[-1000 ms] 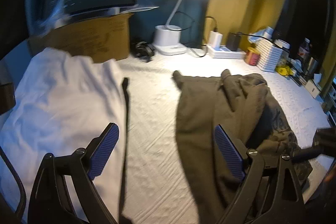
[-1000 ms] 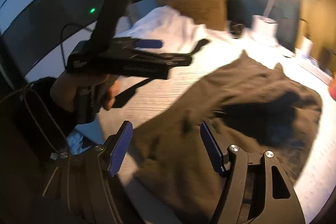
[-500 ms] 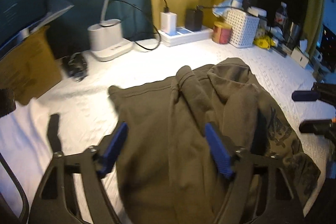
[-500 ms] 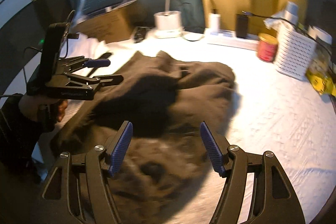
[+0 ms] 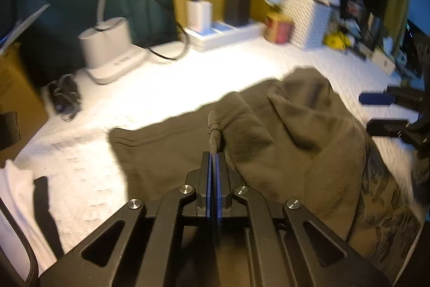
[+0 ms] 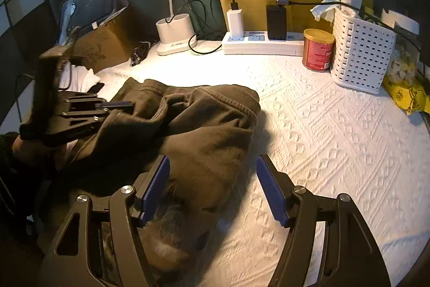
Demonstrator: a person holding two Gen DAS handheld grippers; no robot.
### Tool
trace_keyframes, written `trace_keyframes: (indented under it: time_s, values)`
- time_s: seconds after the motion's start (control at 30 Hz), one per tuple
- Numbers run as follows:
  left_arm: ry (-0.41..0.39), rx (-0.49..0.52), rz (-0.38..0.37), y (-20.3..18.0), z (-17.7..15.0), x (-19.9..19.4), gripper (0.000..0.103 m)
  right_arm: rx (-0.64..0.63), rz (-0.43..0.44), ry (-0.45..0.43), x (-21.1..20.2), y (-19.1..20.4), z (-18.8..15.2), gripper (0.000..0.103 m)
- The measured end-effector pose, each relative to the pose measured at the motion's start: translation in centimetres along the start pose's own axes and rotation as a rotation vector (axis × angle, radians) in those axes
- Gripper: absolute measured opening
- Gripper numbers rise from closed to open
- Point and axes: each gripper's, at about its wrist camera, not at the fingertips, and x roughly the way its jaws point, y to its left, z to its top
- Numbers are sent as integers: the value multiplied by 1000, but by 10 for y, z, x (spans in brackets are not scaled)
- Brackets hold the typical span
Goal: Fold small clothes
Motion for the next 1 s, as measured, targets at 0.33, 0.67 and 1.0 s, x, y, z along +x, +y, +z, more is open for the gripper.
trace_keyframes:
  time_s: [0.33, 0.67, 1.0]
  values:
    - [-94, -185, 92, 62, -10, -16, 1, 42, -25, -5, 24, -11, 14, 70]
    - [-79, -170, 93, 62, -2, -3, 1, 60, -27, 8, 38, -13, 14, 70]
    - [-22, -179, 145, 63, -6, -14, 3, 73, -23, -14, 17, -8, 3, 70]
